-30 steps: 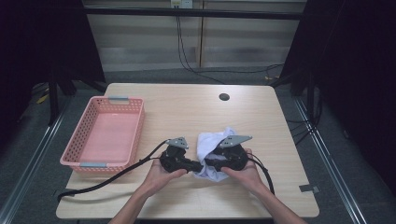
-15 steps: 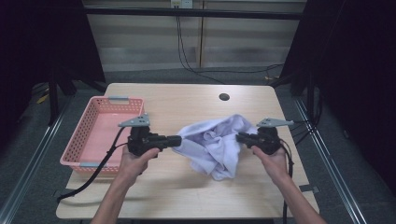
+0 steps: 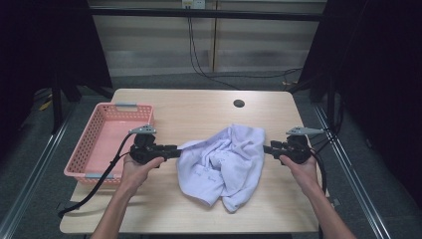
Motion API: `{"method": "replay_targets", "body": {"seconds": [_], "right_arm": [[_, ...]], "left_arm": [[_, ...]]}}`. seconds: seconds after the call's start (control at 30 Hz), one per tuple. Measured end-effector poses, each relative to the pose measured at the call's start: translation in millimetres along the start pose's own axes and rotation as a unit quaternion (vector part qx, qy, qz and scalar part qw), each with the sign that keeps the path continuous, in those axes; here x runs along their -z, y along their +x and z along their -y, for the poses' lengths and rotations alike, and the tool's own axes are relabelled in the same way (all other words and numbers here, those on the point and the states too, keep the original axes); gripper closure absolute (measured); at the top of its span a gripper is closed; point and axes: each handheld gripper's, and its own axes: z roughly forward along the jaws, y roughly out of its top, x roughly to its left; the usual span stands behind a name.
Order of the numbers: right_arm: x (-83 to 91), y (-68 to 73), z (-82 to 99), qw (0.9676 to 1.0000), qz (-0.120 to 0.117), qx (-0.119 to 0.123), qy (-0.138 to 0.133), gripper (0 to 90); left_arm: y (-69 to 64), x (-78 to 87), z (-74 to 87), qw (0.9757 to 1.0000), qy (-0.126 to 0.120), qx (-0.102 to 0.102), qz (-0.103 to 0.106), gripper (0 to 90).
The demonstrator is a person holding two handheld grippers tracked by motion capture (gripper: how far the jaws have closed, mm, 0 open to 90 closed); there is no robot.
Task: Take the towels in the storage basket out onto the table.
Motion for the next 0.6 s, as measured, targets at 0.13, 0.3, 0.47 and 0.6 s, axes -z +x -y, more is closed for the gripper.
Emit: {"method": "replay_targets", "body": {"seconds": [0.13,0.3,0.47,0.6], "right_arm": [[-3.1,17.9,0.0,0.9992,-0.035,0.022,-0.002,53.3],[-25.3,49.8,0.5,0.9950,-0.081,0.056,0.019,46.8],[-49.1,78.4,-0.6,0.9891,-0.118,0.082,0.033,38.5],[-63.0,94.1,-1.8,0.9856,-0.133,0.097,0.037,33.2]], "left_arm": [[-10.8,-7.2,0.2,0.9998,0.013,-0.014,0.000,56.0],[-21.7,-48.4,14.0,0.9976,0.060,-0.030,0.015,53.1],[-13.9,-75.5,25.0,0.9953,0.093,-0.025,0.000,44.3],[-11.8,-88.1,31.5,0.9947,0.096,-0.032,-0.014,43.1]]}}
